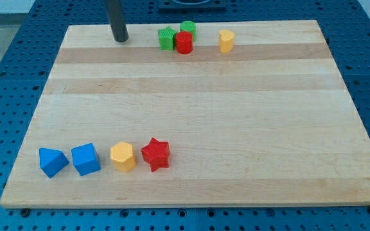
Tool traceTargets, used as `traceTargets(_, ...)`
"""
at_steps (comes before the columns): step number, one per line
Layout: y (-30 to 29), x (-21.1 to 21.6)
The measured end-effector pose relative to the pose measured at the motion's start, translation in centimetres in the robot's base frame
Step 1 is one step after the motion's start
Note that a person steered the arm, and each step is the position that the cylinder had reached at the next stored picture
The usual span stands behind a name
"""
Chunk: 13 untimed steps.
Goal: Move the green star to the right of the red star
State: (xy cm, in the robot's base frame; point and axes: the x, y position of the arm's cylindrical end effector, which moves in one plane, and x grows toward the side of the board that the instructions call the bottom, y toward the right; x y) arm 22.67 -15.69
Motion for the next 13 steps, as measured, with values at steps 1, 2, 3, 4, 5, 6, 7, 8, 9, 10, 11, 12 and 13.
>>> traceTargets(1, 3.3, -1.4)
traceTargets(2, 7.6, -1.4)
traceTargets(3, 10.0, -0.4)
traceTargets(4, 12.0, 1.8)
traceTargets(5, 13.4, 4.4)
traceTargets(6, 13.8, 6.3)
traceTargets(7, 13.2, 5.7)
traceTargets(8, 12.1, 5.0)
traceTargets(9, 10.3, 4.7)
traceTargets(10, 9.0, 4.8)
traceTargets(11, 8.1, 5.7)
traceTargets(12, 8.0, 7.8)
traceTargets(13, 7.8, 10.4)
